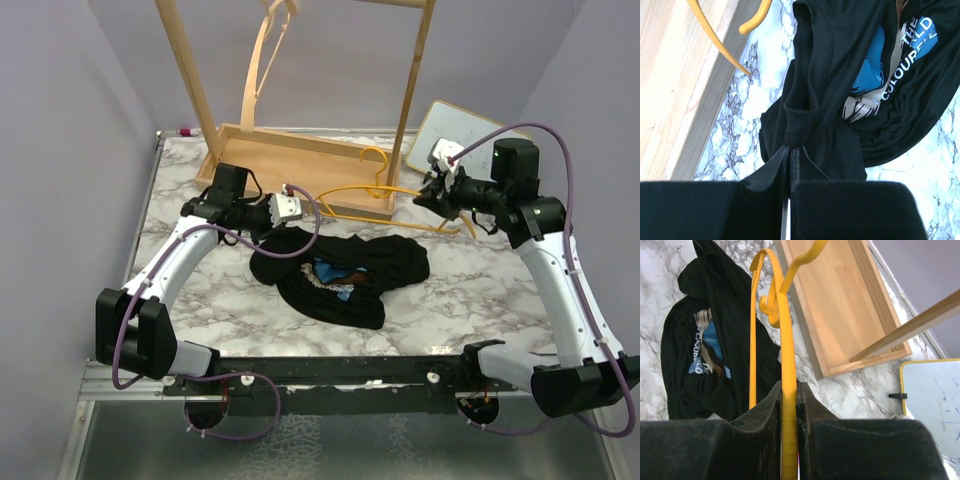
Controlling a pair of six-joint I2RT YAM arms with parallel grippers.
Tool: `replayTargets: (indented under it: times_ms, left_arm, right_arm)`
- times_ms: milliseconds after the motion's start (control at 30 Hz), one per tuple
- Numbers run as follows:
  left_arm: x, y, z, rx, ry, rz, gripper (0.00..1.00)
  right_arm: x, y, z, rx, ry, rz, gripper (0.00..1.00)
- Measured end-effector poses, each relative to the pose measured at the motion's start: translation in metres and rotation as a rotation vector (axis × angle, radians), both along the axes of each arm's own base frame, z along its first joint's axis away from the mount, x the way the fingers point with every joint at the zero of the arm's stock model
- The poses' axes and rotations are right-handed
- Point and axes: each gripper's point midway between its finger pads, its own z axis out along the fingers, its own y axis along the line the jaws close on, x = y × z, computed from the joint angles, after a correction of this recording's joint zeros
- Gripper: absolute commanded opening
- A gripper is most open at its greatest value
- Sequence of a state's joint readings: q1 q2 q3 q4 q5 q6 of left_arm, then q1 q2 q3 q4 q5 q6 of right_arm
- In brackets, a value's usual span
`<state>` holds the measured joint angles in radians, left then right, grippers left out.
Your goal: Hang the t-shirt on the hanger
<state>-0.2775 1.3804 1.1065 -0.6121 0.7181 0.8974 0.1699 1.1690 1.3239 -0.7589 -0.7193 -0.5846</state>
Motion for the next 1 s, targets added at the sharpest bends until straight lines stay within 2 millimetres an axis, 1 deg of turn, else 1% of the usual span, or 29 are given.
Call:
replayTargets:
  times_ms: [200,333,533,1000]
  left_arm:
    - [-0.003,-0.001,-0.002,-0.007,0.008,-0.009,0.00]
    - [-0.004,-0.003,-0.001,-0.019,0.015,-0.016,0.00]
    - [-0.007,-0.006,0.001,-0.039,0.029,-0.025,0.00]
    - [-0.009,-0.010,0.003,-0.052,0.039,-0.033,0.00]
  right_arm:
    - [-0.015,-0.002,0.003,-0.016,-0.010,0.022,0.01]
    - [-0.024,0.002,0.005,-0.004,-0.025,0.066,0.01]
    - [-0.034,0.009,0.001,0.011,-0.006,0.131,0.01]
    - [-0.042,0.010,-0.007,-0.001,0.019,0.171,0.01]
